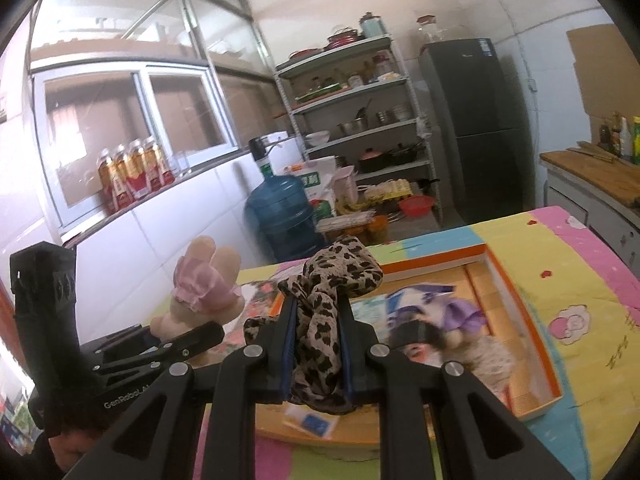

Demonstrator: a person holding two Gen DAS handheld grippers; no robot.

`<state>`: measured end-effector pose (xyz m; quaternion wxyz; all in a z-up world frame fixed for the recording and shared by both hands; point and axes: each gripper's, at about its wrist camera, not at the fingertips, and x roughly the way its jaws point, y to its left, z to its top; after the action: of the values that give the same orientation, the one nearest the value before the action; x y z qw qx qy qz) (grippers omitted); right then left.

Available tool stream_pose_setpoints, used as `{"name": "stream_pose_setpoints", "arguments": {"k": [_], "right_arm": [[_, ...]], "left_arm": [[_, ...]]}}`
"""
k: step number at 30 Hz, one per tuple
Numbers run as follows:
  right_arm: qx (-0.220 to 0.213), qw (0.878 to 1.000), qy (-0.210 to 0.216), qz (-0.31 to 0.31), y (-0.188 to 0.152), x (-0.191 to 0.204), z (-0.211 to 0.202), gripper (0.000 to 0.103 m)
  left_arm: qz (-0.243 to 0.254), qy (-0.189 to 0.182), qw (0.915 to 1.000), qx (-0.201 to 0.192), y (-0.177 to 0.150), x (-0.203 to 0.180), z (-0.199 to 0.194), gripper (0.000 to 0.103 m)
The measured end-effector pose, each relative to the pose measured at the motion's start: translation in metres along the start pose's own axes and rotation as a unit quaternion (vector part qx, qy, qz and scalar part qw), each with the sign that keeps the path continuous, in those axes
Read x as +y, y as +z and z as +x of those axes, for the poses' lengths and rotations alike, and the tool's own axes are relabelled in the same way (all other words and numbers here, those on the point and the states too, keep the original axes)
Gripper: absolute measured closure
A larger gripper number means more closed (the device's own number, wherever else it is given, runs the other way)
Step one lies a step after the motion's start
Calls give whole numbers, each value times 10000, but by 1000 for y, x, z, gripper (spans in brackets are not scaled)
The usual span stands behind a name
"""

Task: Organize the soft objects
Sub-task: 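Carry the plush bunny and leopard scrunchie over the box with both grippers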

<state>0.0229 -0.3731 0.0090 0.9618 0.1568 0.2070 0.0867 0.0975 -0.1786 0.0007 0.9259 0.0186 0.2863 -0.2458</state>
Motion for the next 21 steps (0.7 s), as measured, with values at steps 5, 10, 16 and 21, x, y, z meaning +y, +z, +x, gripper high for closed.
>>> {"name": "stream_pose_setpoints", "arguments": {"k": [5, 10, 16, 21], "right_arm": [[-96, 9998, -154, 122, 6, -27, -4, 84], [-127, 9993, -268, 238, 9, -51, -4, 84], [-90, 9985, -387, 386, 10, -80, 2, 84], [15, 9980, -395, 489, 6, -97, 9, 84]], "left_arm": [[28, -59, 9999, 86, 7, -11, 21, 64], [43, -79, 9998, 194, 12, -21, 44, 64], [64, -69, 9996, 282, 18, -30, 68, 64], [15, -73, 9992, 400, 18, -34, 85, 64]]}}
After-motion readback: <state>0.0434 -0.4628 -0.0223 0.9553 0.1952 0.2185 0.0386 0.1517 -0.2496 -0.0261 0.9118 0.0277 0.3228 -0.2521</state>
